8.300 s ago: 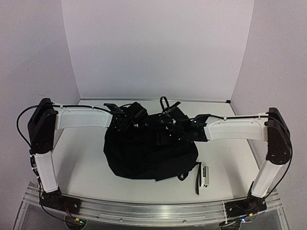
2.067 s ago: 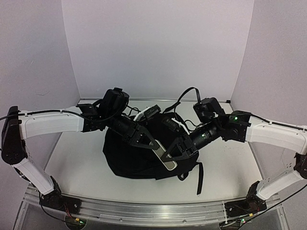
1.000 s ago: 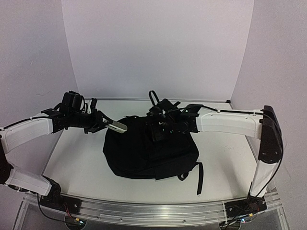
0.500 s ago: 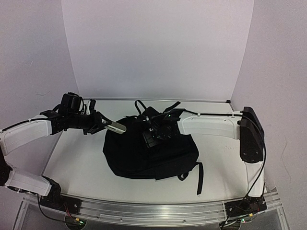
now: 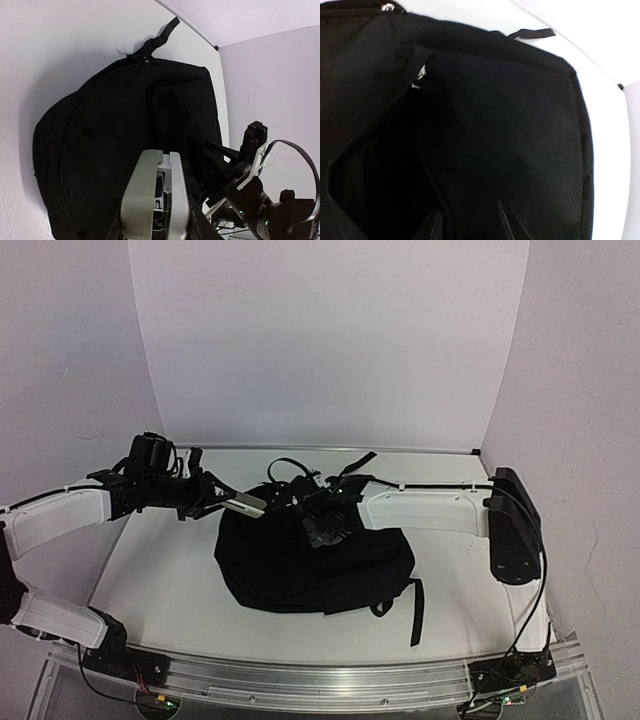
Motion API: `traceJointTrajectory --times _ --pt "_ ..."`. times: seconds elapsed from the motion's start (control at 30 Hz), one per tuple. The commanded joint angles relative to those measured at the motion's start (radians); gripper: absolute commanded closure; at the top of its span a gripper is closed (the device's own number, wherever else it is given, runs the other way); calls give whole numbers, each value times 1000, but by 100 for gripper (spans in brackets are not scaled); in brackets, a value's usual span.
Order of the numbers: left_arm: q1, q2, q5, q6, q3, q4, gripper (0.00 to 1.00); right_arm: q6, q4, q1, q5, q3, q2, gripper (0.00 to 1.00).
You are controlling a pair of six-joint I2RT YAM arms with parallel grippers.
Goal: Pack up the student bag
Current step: Place the stationery in the student bag.
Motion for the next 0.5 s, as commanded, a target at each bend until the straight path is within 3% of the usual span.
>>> traceJointTrajectory --times 0.0,0.1,0.47 --pt "-2 54 83 -75 6 183 100 124 24 -4 125 8 -86 89" --pt "-24 90 97 -92 28 227 100 182 57 -6 105 -23 -135 100" --pt "-137 232 105 -196 93 415 100 323 144 -6 32 -107 -207 100"
